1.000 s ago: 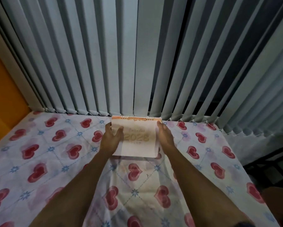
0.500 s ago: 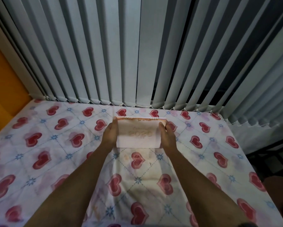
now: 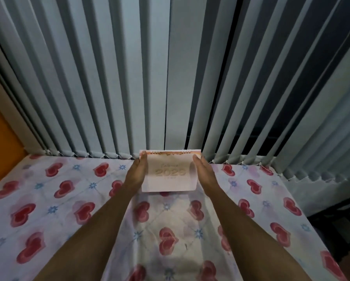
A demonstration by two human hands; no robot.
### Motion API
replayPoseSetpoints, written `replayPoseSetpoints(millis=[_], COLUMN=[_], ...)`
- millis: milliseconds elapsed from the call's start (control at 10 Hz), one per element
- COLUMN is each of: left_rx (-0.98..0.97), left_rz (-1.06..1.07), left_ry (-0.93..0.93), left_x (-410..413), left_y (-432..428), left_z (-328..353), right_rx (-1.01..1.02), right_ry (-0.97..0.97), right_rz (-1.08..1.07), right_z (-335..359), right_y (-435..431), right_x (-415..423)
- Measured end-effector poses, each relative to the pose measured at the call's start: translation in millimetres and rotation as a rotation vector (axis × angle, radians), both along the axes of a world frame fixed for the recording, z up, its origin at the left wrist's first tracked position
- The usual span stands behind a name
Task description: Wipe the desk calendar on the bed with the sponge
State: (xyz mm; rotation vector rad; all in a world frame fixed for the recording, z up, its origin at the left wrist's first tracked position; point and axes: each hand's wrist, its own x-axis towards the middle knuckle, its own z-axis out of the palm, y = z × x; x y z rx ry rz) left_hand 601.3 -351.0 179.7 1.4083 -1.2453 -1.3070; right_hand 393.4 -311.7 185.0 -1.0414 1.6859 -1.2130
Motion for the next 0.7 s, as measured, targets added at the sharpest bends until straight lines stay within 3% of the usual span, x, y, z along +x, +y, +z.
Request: replayPoseSetpoints(millis=[400, 600, 700], left_rx=[0.098, 0.048, -0.006], left_rz=[-0.061, -0.008, 0.081], left_ry=[-0.009, -0.254, -0.396], left_x=[-20.5, -23.3, -19.5], left_y=[-83.2, -85.0, -83.7], left_z=[-34.4, -33.1, -21.6], right_rx=[0.035, 0.066, 0.125], right_ry=[-0.081, -0.024, 0.188], right_rz=[-0.063, -0.093, -0.158], right_z=[-44.3, -43.0, -28.8], right_y=[-76.1, -81.4, -79.0], right_x=[-13.2, -20.6, -23.2])
